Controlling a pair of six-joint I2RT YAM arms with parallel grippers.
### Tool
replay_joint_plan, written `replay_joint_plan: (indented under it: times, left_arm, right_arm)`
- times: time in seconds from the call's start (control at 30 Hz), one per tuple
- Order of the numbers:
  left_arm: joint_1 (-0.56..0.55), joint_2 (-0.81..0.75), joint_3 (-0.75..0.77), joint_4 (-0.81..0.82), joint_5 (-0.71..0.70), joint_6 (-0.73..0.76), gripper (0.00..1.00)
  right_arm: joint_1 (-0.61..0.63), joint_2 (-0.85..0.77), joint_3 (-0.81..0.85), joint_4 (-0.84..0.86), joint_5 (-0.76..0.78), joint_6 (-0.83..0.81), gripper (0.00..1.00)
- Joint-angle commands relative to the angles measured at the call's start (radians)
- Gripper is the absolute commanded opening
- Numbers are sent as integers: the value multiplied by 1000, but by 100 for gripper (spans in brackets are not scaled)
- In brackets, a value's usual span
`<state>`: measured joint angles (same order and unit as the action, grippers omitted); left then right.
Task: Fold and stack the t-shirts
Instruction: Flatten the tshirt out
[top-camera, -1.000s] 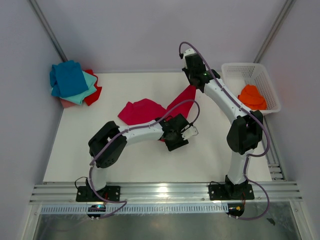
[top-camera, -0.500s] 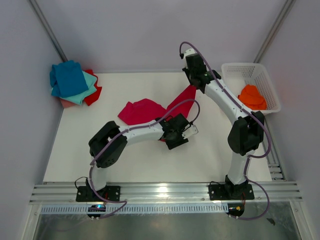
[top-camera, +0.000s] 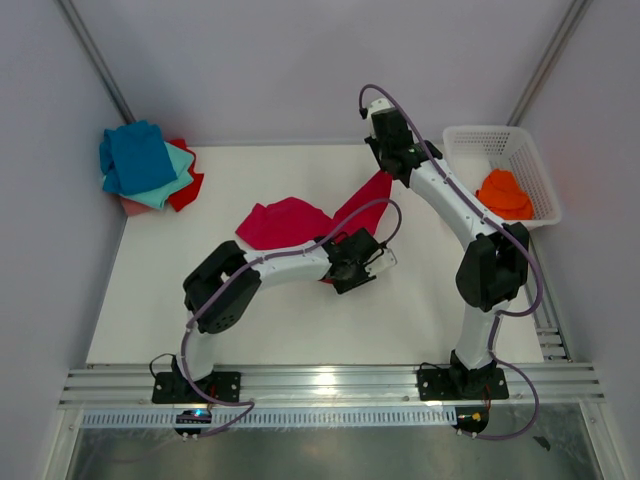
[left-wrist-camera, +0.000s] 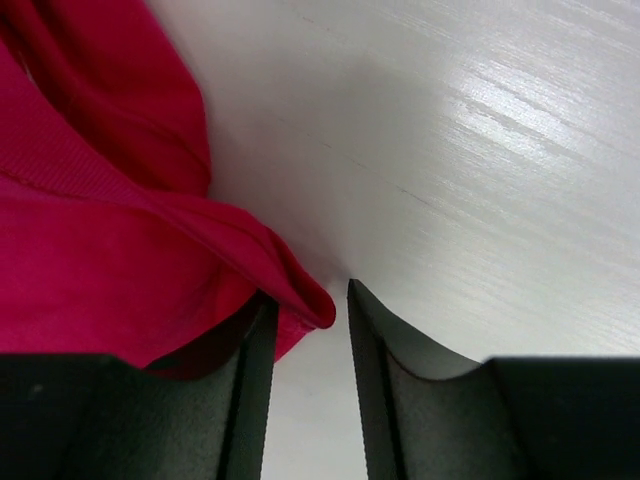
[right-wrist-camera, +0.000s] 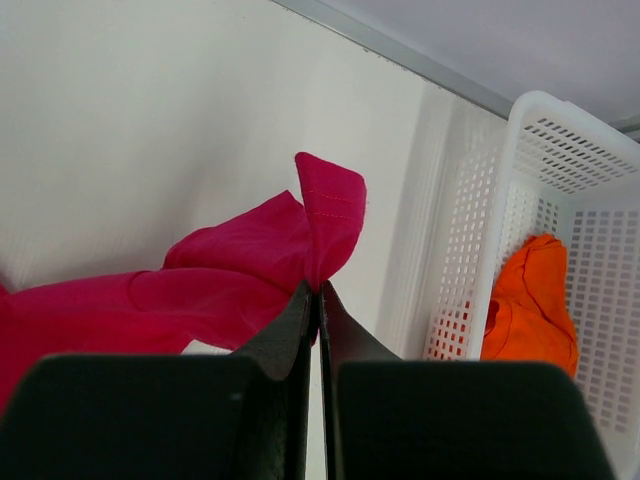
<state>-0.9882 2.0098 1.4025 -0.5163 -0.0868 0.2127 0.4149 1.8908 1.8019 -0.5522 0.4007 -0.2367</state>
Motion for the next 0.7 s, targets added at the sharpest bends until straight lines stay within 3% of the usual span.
replay_joint_plan:
  times: [0.0,0.03,0.13,0.27,0.4,0.67]
  left_arm:
    - [-3,23,26,29,-21,-9,35]
    - [-3,24,26,29,-21,-9,27]
    - [-3,26,32,22,-22,-9,20]
    - [-3,30,52,-1,-78,-10,0]
    - [0,26,93,-25,-146,5,0]
    - [66,-173,183,-86,-148,22,0]
  right_arm:
    - [-1,-73,-7,41,-2,5,3]
    - [-1,-73,-9,41,-2,5,3]
    - [-1,-78,-19,46,0,5,3]
    - [-1,-82,-30,51,3,5,3]
    - [-2,-91,-44,55,10,7,3]
    - [-2,-90,-73,60,4,25,3]
